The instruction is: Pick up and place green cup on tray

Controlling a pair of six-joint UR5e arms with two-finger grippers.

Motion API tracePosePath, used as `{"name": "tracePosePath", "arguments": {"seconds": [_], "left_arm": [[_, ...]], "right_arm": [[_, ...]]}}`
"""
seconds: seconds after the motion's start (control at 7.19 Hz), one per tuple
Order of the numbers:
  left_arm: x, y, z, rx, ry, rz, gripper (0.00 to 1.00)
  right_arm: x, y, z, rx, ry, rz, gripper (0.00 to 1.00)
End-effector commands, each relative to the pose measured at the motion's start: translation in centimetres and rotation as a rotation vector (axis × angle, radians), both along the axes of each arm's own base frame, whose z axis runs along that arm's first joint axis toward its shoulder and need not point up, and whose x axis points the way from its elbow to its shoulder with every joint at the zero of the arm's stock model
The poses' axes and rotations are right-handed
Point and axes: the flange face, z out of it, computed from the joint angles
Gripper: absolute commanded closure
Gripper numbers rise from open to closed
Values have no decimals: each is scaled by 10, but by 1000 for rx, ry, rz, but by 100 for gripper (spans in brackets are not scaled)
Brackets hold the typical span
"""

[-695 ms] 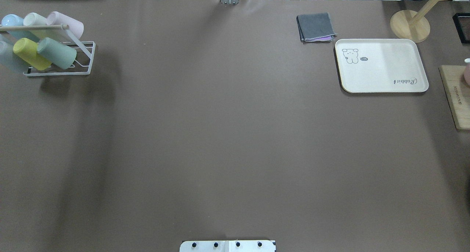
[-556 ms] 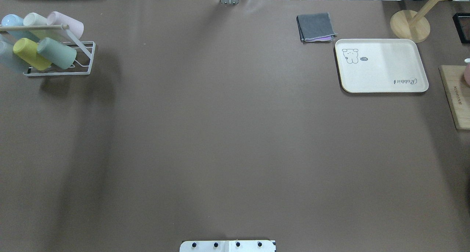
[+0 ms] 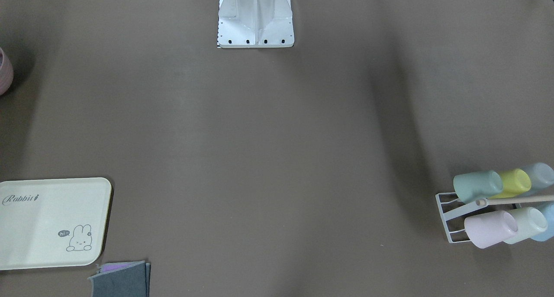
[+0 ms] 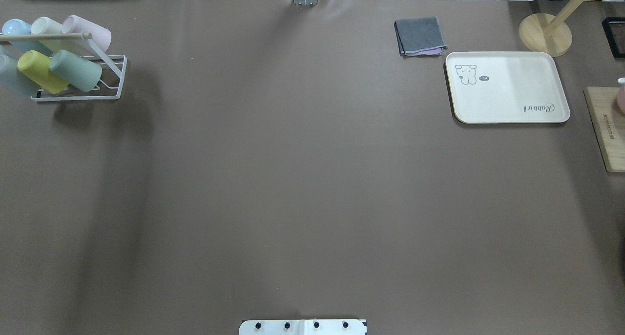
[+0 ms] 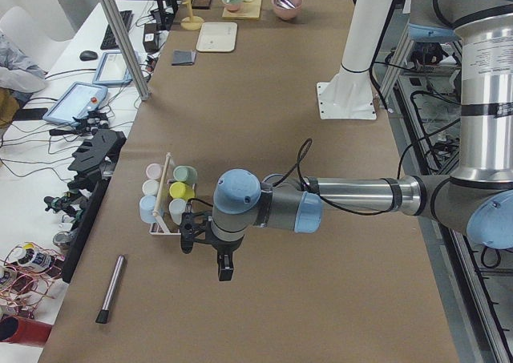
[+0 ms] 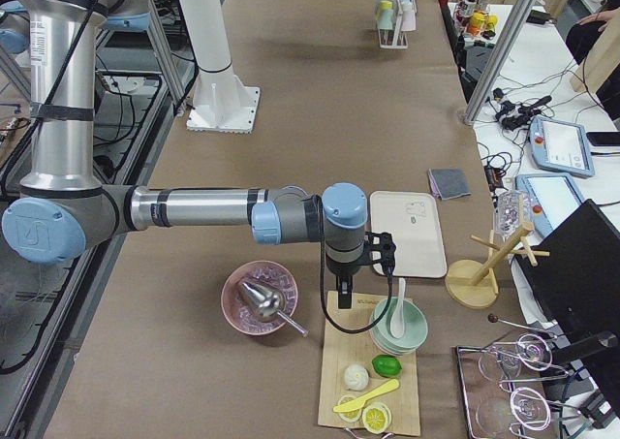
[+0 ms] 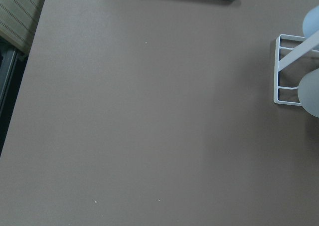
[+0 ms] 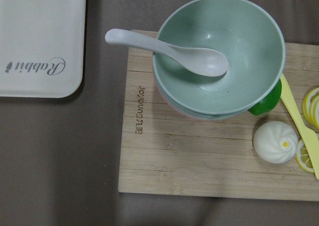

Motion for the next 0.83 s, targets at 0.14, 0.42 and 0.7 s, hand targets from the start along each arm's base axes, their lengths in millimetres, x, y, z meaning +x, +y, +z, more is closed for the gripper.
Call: {"name": "tracePosePath", "arguments": {"seconds": [0.14,0.42,0.7], "left_arm": [[2,-6,-14,44,9,6,1],[0,-27,-53,60,33,-60,1],[3,-29,-79,89,85,-105,1]], "right_arm": [[-3,8,4,-24,-56,1,0],[-1,13,9,-34,-58,7,0],[3,13,11,-37,-58,13,0]]}}
